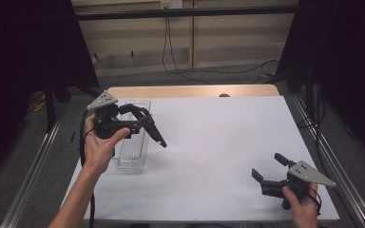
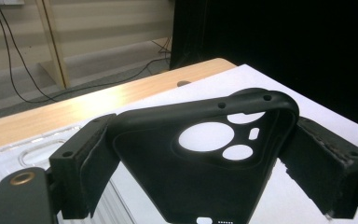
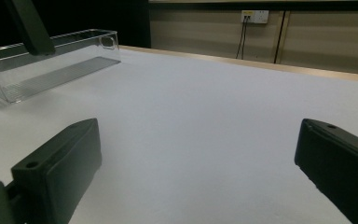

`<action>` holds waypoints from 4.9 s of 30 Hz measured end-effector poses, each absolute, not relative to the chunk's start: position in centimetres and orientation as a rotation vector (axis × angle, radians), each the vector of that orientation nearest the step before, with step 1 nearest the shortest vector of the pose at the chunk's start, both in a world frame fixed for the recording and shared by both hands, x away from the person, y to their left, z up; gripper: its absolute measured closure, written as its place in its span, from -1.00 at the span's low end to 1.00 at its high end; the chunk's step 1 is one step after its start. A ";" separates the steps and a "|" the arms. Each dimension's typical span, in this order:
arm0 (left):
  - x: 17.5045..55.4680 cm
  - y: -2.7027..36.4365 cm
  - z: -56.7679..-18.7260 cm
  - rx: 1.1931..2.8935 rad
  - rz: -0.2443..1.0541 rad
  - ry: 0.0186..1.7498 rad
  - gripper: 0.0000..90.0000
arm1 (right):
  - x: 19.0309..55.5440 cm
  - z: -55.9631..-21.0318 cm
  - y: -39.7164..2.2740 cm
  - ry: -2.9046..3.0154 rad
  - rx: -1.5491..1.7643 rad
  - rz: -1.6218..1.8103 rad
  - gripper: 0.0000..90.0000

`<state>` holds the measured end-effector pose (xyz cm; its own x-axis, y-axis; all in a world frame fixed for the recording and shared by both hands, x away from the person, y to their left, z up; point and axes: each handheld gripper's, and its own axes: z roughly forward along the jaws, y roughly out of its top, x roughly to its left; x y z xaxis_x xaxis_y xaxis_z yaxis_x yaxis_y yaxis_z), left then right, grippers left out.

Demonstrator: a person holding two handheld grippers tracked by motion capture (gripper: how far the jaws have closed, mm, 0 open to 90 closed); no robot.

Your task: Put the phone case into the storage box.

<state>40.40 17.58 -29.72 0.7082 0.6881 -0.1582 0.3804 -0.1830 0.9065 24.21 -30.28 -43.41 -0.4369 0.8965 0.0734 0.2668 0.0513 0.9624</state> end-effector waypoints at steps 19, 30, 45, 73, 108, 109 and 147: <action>43.8 19.0 -27.6 1.802 0.451 0.929 -0.68 | 24.2 -43.4 -30.3 1.756 1.163 1.416 -1.00; 45.5 19.9 -26.8 1.789 0.506 0.974 -0.68 | 24.2 -43.4 -30.3 1.767 1.159 1.417 -1.00; 47.9 20.6 -27.7 1.776 0.567 1.022 -0.69 | 24.2 -43.4 -30.4 1.761 1.161 1.421 -1.00; 51.3 19.2 -30.7 1.780 0.696 1.123 -0.69 | 24.2 -43.5 -30.4 1.773 1.159 1.414 -1.00; 53.8 17.8 -33.7 1.734 0.772 1.268 -0.71 | 24.2 -43.6 -30.4 1.776 1.162 1.419 -1.00; 53.8 17.8 -33.8 1.743 0.773 1.265 -0.71 | 24.2 -43.6 -30.5 1.777 1.162 1.418 -1.00; 54.7 16.9 -36.0 1.747 0.806 1.313 -0.72 | 24.1 -43.7 -30.6 1.778 1.165 1.420 -1.00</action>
